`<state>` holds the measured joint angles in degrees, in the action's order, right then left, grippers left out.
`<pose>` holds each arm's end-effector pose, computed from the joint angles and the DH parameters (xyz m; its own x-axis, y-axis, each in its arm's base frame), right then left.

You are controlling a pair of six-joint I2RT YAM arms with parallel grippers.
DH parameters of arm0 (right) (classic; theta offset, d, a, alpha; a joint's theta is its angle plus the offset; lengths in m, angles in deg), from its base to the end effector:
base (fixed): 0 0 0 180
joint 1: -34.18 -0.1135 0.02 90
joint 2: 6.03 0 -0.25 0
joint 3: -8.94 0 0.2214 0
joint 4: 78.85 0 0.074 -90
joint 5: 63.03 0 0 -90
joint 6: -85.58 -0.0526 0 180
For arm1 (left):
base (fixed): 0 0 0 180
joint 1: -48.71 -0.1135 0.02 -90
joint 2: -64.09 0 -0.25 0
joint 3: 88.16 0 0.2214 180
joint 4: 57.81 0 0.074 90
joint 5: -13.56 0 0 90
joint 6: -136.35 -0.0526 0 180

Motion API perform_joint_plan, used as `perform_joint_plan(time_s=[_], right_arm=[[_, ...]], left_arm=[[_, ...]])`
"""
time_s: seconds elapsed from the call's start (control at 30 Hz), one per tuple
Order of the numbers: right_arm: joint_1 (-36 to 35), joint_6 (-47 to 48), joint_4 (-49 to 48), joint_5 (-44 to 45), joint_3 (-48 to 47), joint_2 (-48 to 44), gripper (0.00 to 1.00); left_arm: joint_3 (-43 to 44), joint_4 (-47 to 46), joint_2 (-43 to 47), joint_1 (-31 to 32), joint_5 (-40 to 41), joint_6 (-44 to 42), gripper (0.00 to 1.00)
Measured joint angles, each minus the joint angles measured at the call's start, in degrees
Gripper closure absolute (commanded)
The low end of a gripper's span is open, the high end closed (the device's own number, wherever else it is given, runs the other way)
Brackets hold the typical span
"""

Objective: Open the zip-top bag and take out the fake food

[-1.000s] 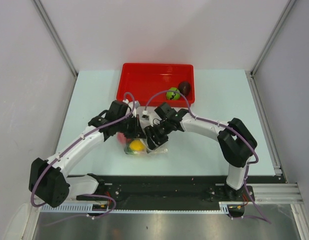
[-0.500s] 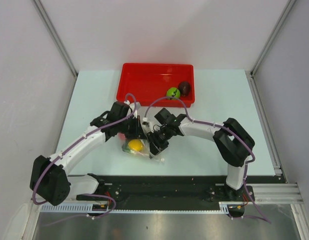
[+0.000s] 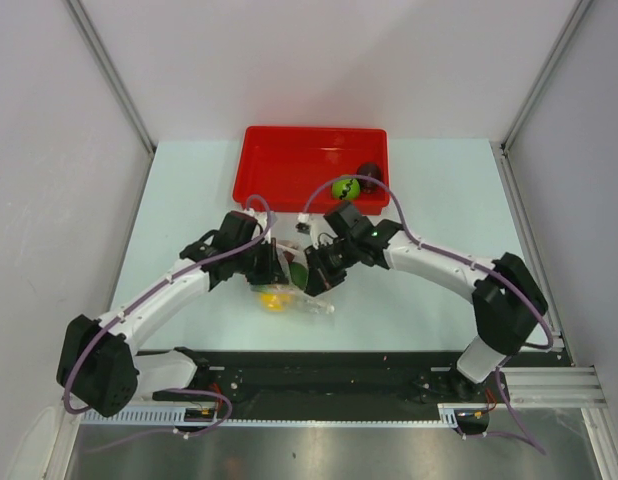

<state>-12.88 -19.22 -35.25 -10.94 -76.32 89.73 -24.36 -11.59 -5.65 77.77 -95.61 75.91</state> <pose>0.2015 0.2640 0.2283 -0.7438 -0.5034 -0.4398 -0.6548 0.4161 0.6310 0.1922 -0.1266 0.2274 -0.9137 -0.0254 -0.4057 0.2117 0.8223 -0.5282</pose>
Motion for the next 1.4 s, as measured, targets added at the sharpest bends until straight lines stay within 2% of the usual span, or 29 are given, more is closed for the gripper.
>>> perform_joint_plan(time_s=[0.5,0.77,1.03,1.2,1.4], right_arm=[[4.79,-4.57,-0.07,2.08,0.22,-11.34,1.00],[2.25,-9.31,-1.53,4.72,-6.49,-5.31,1.00],[2.01,-6.56,7.85,6.49,-16.13,-3.87,1.00],[2.82,-4.63,10.08,6.32,-13.70,-9.94,1.00],[6.60,-7.82,9.44,4.81,-11.63,-14.75,1.00]], left_arm=[[1.90,2.03,9.16,0.00,5.27,-0.02,1.00],[4.09,1.68,10.93,-0.20,3.45,-0.02,1.00],[4.66,4.48,13.42,-0.50,10.19,-0.15,1.00],[4.85,6.97,16.63,-0.83,14.49,-1.42,1.00],[2.08,4.26,23.45,-0.96,13.31,-2.69,1.00]])
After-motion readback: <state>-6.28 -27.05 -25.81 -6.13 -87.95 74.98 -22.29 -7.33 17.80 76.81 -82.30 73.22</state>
